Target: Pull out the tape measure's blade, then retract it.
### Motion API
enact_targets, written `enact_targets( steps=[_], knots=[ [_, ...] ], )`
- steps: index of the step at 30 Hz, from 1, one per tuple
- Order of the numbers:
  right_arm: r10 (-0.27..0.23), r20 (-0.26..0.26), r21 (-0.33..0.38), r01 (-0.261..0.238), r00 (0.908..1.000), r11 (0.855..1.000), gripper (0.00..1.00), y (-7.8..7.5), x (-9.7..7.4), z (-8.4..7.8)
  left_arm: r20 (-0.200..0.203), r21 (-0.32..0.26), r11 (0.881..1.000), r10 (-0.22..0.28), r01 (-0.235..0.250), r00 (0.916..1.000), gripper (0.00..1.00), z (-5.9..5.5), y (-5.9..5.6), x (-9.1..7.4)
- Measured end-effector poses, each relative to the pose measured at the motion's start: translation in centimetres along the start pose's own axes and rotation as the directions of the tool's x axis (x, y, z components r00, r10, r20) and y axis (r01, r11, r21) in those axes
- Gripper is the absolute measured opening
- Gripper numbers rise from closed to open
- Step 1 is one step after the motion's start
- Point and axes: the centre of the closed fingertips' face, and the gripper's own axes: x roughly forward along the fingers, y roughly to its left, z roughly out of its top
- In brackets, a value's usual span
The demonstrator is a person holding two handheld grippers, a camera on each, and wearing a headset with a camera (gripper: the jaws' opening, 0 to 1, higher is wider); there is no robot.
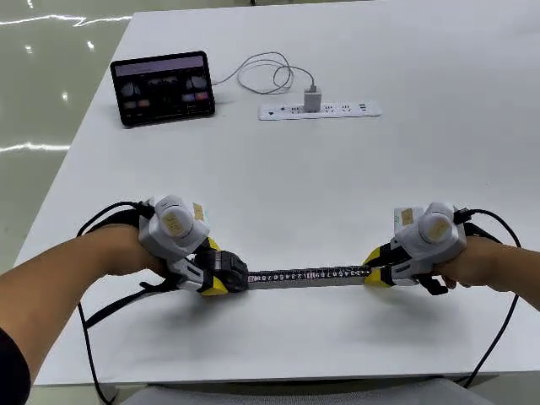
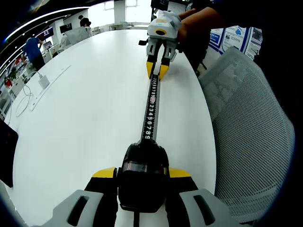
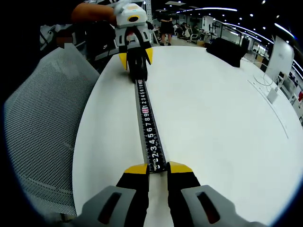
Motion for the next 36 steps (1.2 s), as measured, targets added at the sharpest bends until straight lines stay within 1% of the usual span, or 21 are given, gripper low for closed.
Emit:
enact_targets(
  steps=[18,36],
  knots=[
    [-0.005,-0.002,0.011,0.005,1.0000,1.000,0.09,0.3,-0.9,-0.4,-0.001,-0.001,1.000,0.000,0.000,1.0000,0.35,0.0,0.0,0.0],
    [-0.011,-0.010,0.026,0.011,0.9999,1.000,0.09,-0.1,-1.7,-1.7,-0.003,-0.001,1.000,-0.001,0.001,1.0000,0.35,-0.2,0.2,0.1]
  ],
)
